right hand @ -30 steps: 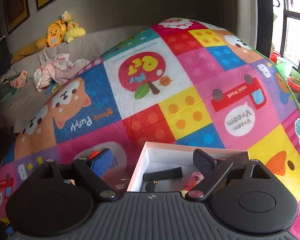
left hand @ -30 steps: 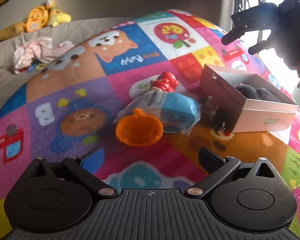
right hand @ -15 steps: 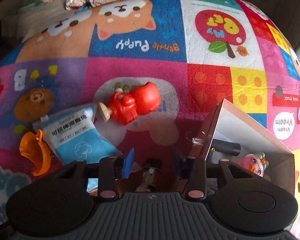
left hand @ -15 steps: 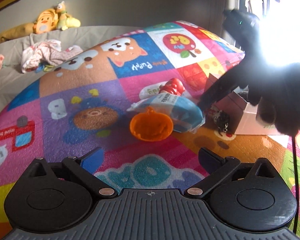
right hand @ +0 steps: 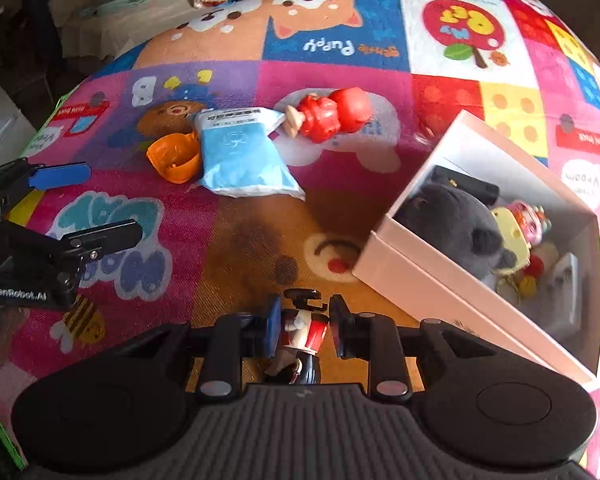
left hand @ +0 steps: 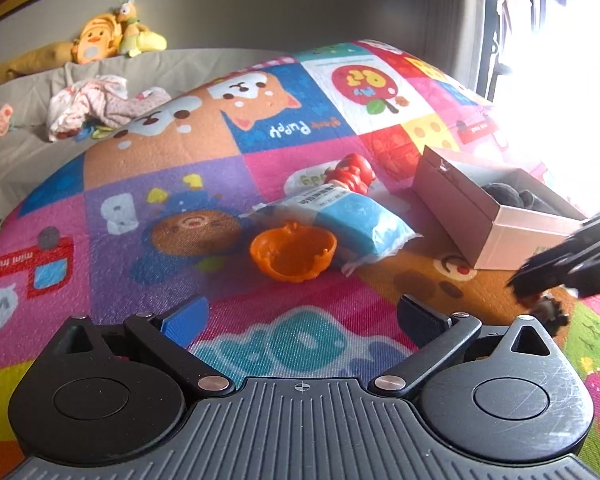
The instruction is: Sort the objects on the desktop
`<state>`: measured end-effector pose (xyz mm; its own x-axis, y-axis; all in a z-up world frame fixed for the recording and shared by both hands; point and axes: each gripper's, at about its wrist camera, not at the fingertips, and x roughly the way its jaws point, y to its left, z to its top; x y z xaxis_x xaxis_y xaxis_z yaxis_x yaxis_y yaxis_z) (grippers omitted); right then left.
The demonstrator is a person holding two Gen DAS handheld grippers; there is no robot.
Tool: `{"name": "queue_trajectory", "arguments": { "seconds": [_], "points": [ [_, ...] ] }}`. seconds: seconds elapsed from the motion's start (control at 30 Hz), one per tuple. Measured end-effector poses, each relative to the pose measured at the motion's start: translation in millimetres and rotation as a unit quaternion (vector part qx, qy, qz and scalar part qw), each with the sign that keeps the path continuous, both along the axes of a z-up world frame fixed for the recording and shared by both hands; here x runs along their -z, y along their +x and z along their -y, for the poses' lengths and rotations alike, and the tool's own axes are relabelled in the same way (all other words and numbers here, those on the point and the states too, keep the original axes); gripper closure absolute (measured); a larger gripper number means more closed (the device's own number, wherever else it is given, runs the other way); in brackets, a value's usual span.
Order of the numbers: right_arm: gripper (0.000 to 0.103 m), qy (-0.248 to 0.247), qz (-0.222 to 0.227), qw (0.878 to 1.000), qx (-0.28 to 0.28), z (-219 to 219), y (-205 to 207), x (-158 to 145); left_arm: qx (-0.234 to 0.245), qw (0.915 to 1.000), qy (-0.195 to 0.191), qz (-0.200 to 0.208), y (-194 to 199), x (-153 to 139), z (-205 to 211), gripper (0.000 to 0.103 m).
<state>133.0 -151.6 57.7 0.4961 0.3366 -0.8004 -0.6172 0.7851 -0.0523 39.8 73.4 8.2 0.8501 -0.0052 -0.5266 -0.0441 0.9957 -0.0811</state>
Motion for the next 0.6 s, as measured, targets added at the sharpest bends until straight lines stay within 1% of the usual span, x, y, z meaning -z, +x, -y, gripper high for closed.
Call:
{"name": "queue_trajectory", "arguments": {
  "seconds": [0.07,0.17,0.2,0.23,0.3,0.33,0.4,0.43,0.5,0.6],
  "points": [
    [0.078,0.028,0.001,0.999,0.039,28.5,2.6,-2.4,0.0,0.9999,0.011,-0.002,0.0,0.0,3.7,0.0],
    [0.075,0.057,0.003,0.991,0.118,75.2,9.8,3.4,0.002,0.9996,0.027,-0.007,0.2,0.3,9.4,0.0],
    [0.07,0.063,0.003,0.988,0.14,88.5,10.1,5.9,0.003,0.9995,0.032,-0.009,0.3,0.6,11.0,0.0],
    [0.066,0.069,0.004,0.985,0.156,98.7,9.0,7.5,0.003,0.9993,0.037,-0.01,0.5,0.8,12.7,0.0],
    [0.054,0.088,0.009,0.979,0.184,121.8,1.6,11.7,0.003,0.9988,0.048,-0.014,1.7,1.3,15.5,0.0],
    [0.05,0.096,0.011,0.977,0.191,128.5,-2.7,12.3,0.003,0.9985,0.052,-0.016,2.6,1.6,16.7,0.0],
    [0.032,0.116,0.019,0.972,0.202,142.9,-15.8,14.3,0.003,0.998,0.058,-0.022,4.7,2.1,18.5,0.0],
    [0.028,0.122,0.022,0.971,0.204,146.8,-21.2,15.2,0.003,0.9978,0.061,-0.024,5.3,2.3,19.3,0.0],
    [0.015,0.139,0.027,0.968,0.208,152.5,-34.7,19.2,0.002,0.9973,0.068,-0.027,6.2,2.6,21.0,0.0],
    [0.005,0.159,0.018,0.964,0.21,159.4,-52.8,29.3,0.005,0.9968,0.076,-0.026,7.0,1.8,22.9,0.0]
  ]
}}
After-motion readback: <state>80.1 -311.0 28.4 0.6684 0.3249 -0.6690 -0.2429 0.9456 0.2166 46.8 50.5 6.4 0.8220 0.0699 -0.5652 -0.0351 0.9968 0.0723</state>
